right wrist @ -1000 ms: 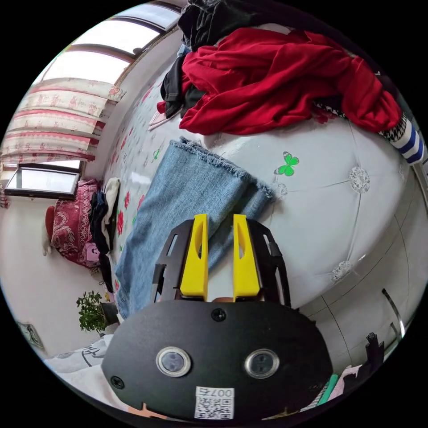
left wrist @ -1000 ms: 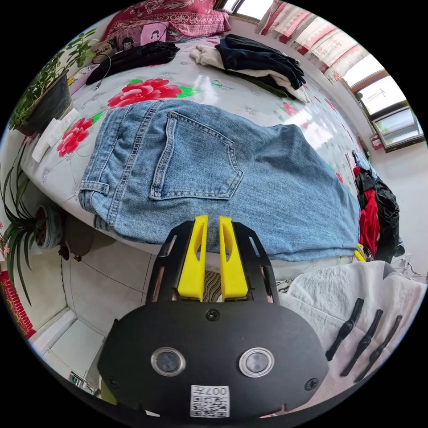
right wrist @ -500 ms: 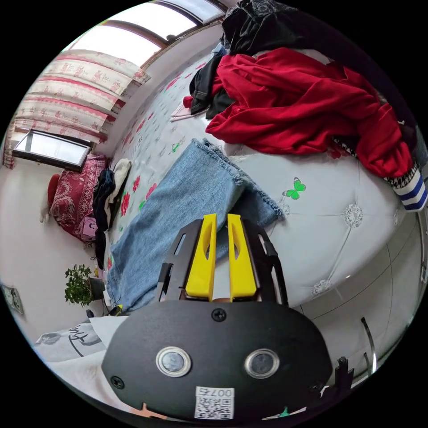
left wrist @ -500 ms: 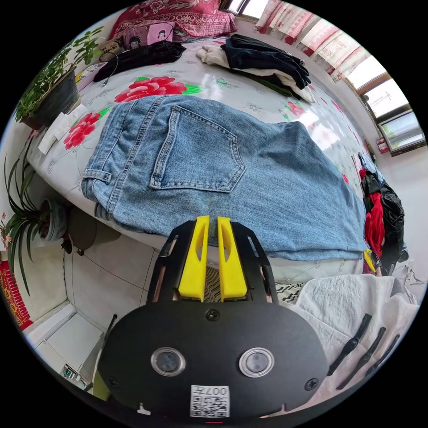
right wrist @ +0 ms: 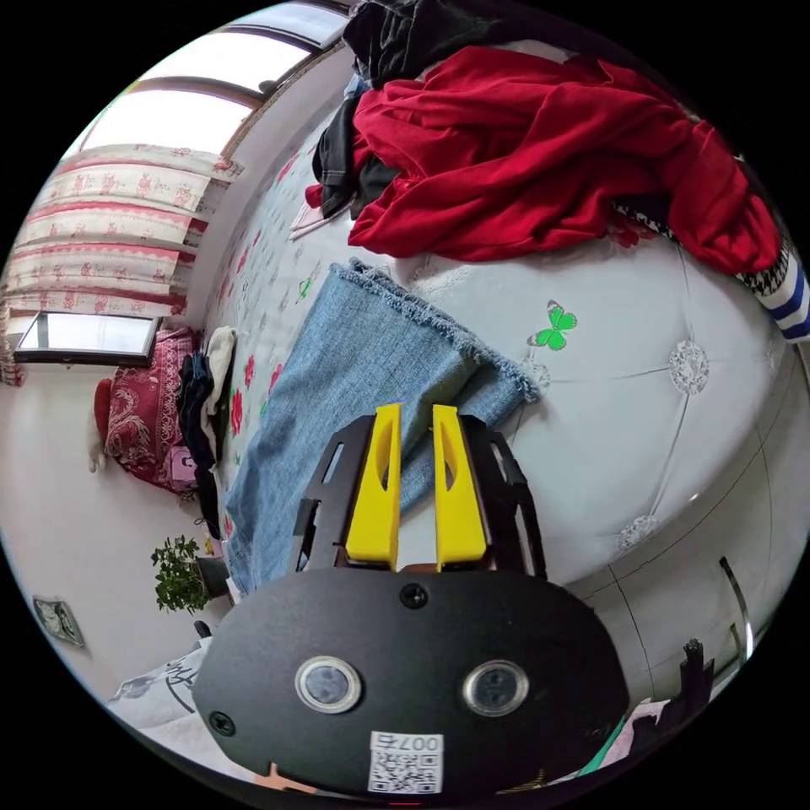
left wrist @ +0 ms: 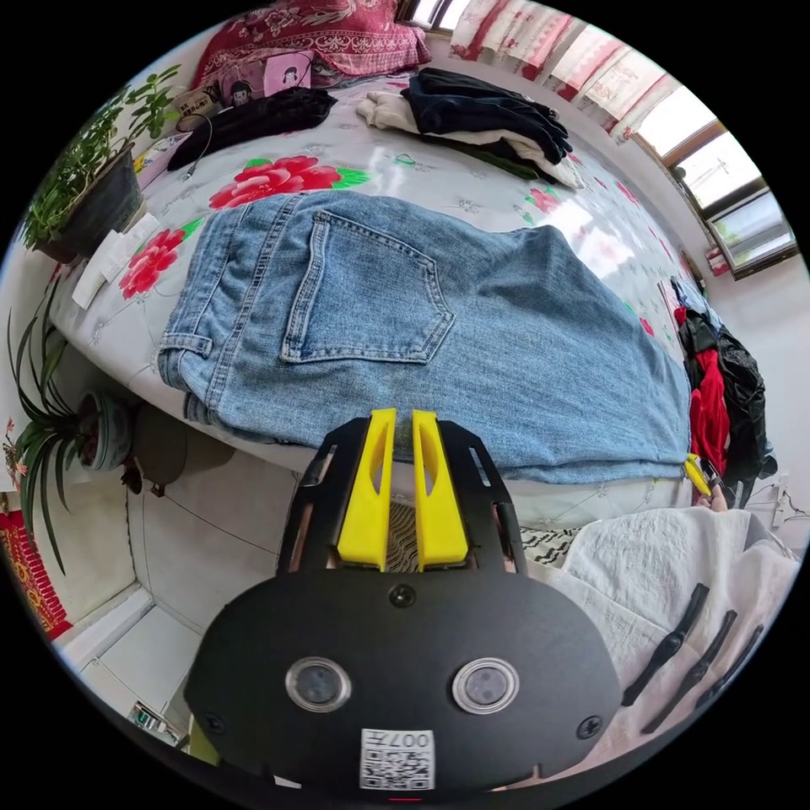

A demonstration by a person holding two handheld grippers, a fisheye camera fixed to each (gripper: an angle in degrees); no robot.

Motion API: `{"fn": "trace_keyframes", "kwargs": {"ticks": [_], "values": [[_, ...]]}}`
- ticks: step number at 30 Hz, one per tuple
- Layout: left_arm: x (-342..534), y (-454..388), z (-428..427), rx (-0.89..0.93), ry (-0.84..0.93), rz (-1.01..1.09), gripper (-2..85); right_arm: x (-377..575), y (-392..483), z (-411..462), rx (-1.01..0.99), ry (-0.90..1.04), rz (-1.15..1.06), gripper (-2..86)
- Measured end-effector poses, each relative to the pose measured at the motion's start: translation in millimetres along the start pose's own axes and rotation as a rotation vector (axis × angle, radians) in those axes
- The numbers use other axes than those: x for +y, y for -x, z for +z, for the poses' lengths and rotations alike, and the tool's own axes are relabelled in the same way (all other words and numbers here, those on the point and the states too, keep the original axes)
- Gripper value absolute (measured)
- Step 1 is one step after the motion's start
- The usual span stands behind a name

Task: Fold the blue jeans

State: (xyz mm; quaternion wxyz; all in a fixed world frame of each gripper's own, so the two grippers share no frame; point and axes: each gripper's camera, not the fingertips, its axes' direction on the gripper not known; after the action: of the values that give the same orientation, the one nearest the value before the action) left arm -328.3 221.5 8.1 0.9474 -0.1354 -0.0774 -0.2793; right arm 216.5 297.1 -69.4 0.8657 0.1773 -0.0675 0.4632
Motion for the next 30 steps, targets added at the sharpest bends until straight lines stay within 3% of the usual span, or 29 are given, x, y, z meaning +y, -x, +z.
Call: {"fn": "trace_keyframes", "kwargs": {"ticks": [7, 14, 16, 20, 23, 30], "values": [[-7, 0, 18, -0.031, 0.052, 0.022, 4.0, -3, 2, -11, -0.027, -0.003, -0.040, 0.2], [0, 16, 9, -0.033, 0.034, 0.010, 3.6, 36, 7, -87, -0.243, -0.158, -0.152, -0.2], [4, 23, 5, -0.012, 0.020, 0.000, 3.6, 49, 1, -97, -0.223, -0.172, -0.151, -0.1], [13, 38, 11, 0.014, 0.034, -0.028, 3.8, 57, -57, -65, -0.192, -0.095, 0.045, 0.3], [17, 52, 9, 0.040, 0.024, -0.054, 3.9, 73, -84, -51, -0.248, -0.158, 0.183, 1.8], [52, 115, -13, 0.136, -0.082, -0.232, 4.8, 105, -58, -16, -0.275, -0.259, 0.139, 5.9]]}}
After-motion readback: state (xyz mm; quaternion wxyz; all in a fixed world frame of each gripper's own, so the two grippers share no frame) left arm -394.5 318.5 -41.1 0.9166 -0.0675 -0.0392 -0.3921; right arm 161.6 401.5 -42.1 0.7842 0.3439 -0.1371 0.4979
